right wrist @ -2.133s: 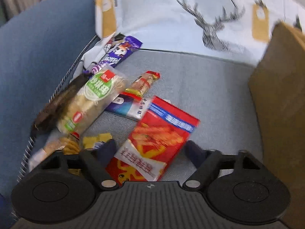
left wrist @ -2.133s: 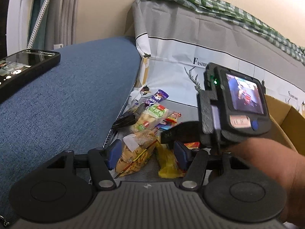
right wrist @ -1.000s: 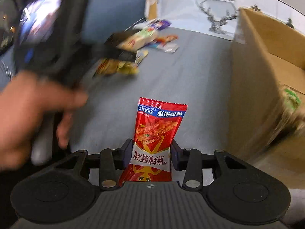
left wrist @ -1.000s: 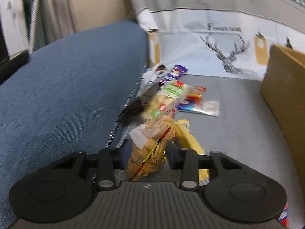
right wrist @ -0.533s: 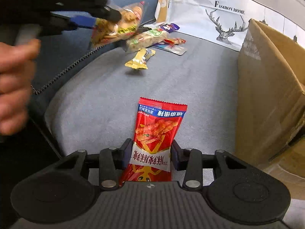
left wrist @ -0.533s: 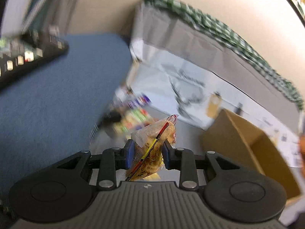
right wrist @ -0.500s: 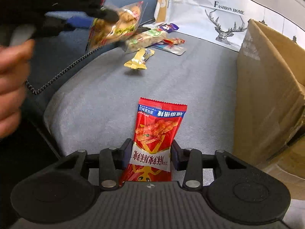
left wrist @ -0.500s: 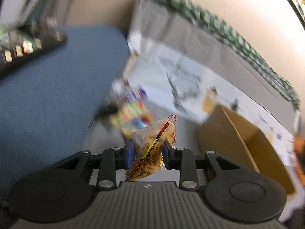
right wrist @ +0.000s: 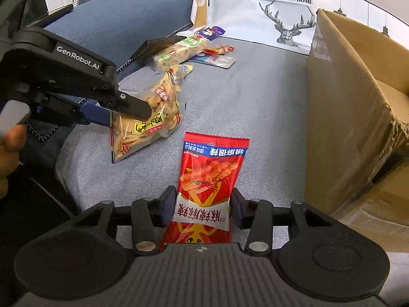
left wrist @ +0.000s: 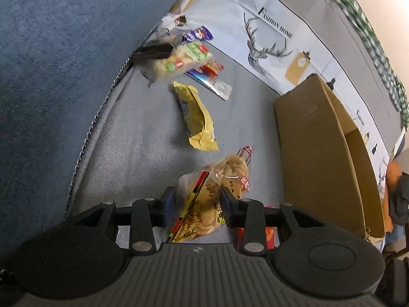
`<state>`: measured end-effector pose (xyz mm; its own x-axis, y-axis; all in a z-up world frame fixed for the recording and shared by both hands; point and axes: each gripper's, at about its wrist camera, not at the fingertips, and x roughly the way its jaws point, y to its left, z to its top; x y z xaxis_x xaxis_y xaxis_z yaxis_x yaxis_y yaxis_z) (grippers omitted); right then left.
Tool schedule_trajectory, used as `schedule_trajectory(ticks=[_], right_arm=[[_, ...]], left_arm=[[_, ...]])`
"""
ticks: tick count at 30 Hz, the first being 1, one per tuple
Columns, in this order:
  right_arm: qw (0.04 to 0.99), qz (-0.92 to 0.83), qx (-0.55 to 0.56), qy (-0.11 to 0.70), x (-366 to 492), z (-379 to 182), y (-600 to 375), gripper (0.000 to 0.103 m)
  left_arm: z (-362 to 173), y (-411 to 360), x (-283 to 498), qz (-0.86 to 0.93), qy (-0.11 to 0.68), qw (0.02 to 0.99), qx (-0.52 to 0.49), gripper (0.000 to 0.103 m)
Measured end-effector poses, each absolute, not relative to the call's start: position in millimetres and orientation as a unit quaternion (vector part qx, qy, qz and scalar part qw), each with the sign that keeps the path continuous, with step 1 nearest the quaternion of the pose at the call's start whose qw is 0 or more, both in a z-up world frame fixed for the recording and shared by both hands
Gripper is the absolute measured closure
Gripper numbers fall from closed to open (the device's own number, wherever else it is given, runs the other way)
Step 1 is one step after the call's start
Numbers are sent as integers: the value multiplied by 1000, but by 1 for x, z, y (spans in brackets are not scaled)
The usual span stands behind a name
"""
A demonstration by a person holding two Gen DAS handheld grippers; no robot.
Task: Organize snacks
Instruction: 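Grasp the clear cookie bag with the left tool while the right tool holds the spicy-strip packet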
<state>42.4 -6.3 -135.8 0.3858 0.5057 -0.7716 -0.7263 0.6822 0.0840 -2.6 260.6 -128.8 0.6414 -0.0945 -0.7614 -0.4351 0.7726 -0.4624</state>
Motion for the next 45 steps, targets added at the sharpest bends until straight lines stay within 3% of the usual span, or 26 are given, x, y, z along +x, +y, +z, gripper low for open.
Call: schedule_trajectory(ticks=[5, 10, 12, 16, 22, 24, 26, 28, 37, 45], right_arm=[[822, 375, -134, 408, 44, -134, -10, 51], [821, 374, -137, 408, 43, -134, -11, 48], [821, 375, -139, 407, 42, -134, -11, 48], [820, 376, -144, 407, 42, -135, -9, 49], [820, 375, -154, 404, 41, -136, -8, 50], [821, 374, -155, 403, 41, -136, -8, 50], [821, 373, -155, 403, 40, -135, -7, 50], [821, 373, -155, 404, 40, -135, -6, 50], [819, 374, -155, 407, 40, -135, -6, 50], [818, 375, -159, 405, 41, -134, -6, 50]], left_arm=[[-126, 260, -5, 108, 399, 851, -323, 36], [-123, 256, -6, 105, 397, 856, -313, 32], [-122, 253, -6, 111, 395, 861, -301, 38], [-120, 244, -1, 100, 403, 867, -275, 75], [-119, 233, 3, 69, 413, 872, -253, 77], [-120, 236, 2, 84, 415, 869, -257, 71], [-118, 237, 1, 109, 411, 869, -252, 38], [-111, 233, -3, 124, 390, 882, -232, 24], [-103, 196, 13, 111, 373, 913, -125, 7], [-127, 187, 43, 119, 405, 900, -109, 7]])
